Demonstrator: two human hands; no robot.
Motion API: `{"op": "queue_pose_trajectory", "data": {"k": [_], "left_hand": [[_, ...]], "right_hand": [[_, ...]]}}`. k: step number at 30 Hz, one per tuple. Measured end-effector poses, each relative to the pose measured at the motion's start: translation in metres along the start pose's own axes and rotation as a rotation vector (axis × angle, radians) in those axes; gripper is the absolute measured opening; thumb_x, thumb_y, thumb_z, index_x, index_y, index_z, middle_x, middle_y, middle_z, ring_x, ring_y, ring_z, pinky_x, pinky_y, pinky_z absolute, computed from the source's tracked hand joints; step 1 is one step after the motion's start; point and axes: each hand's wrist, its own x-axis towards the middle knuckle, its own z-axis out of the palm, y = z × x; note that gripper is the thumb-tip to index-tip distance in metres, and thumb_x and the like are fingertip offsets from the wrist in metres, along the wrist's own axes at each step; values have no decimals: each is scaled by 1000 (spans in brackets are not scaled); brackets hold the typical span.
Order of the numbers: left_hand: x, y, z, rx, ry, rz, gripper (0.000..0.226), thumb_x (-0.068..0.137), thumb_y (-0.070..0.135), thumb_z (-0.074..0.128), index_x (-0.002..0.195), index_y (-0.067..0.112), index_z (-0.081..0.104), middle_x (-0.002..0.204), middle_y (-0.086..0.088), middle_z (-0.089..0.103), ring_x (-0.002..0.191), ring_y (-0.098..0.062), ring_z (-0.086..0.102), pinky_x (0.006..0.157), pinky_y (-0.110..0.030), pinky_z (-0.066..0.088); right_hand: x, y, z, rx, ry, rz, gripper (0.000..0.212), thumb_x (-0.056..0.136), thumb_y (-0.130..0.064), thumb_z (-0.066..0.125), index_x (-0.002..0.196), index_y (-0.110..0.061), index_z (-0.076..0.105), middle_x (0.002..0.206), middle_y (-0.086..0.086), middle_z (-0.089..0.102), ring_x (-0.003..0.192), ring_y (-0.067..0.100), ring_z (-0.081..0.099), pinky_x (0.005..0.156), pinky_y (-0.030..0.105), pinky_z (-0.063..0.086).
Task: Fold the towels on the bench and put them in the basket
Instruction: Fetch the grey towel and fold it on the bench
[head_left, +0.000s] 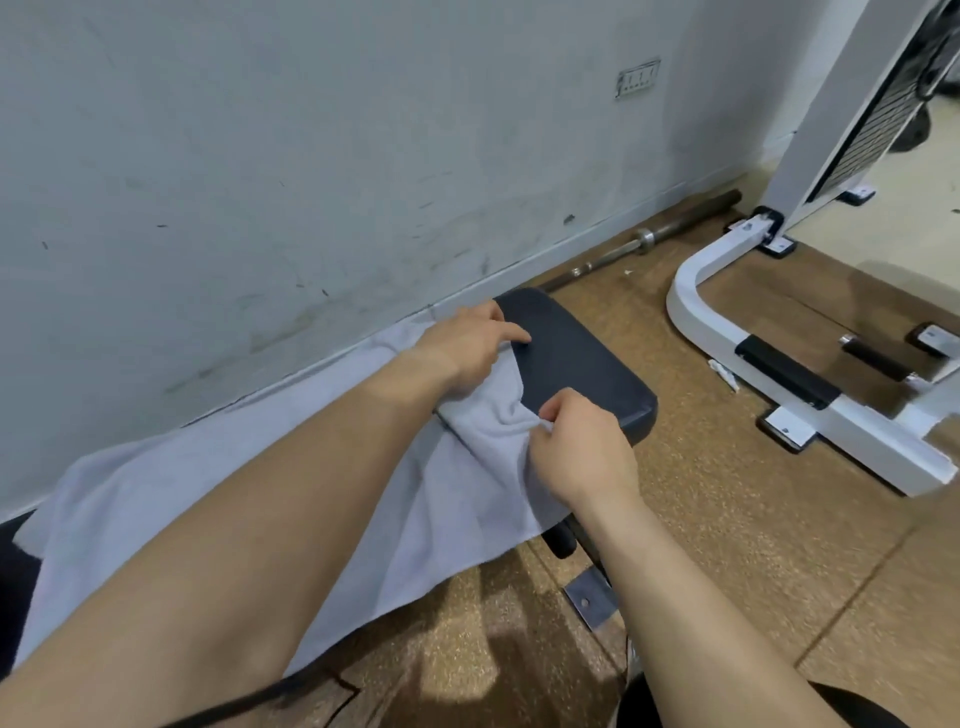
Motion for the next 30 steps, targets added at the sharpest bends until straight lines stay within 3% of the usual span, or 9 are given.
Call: {"op": "queue_pose_trajectory", "data": {"k": [4,10,13,15,17,19,25,30], "left_hand": [[19,-5,-6,16,80,-48,20,93,18,51,99,34,60,108,2,47,93,-27,55,69,-33,37],[43,-11,-11,-147,357,-202,9,93,29,52,91,31,60,96,3,61,94,-27,60,77,-37,50],[51,-3,-8,-219,399,-231,12,91,25,56,97,29,65,100,1,67,96,-26,61,79,-35,50],[54,-1,-5,-261,350,-230,28,91,23,56,117,27,64,115,-2,68,108,-28,61,91,-38,50],[46,3,0,-265,285,-213,49,93,24,54,141,26,48,137,-4,58,125,-29,53,106,-41,44],[26,4,6,-276,305,-215,56,95,24,51,150,25,38,149,-4,48,135,-27,45,112,-40,37],[-86,-10,22,-354,334,-303,57,94,26,55,149,25,41,152,3,44,139,-18,40,114,-33,31],[-192,-32,30,-367,410,-439,45,94,23,59,139,24,54,146,5,50,135,-16,45,114,-32,34]], "right_hand": [[5,-11,-4,120,20,-5,14,91,-12,44,101,-22,47,101,2,59,90,26,56,68,36,42],[15,5,-17,108,43,68,43,88,-4,46,125,-26,49,122,1,49,93,20,46,73,36,41],[20,20,-27,148,135,101,54,86,1,46,133,-25,50,128,5,44,99,22,46,84,36,42],[19,26,-32,128,158,127,62,88,-2,47,145,-24,41,135,6,42,113,26,48,97,38,42],[16,26,-33,-4,151,118,65,91,-11,49,152,-23,32,143,7,38,129,31,41,108,44,36],[10,20,-32,-124,159,53,65,93,-19,51,153,-24,28,148,6,35,134,32,35,110,45,30],[-13,-27,-9,-185,35,-201,59,95,-31,50,151,-22,33,155,6,30,139,31,29,111,44,27],[-46,-73,25,-191,-77,-410,53,96,-33,53,146,-20,43,148,5,40,131,30,39,105,41,33]]}}
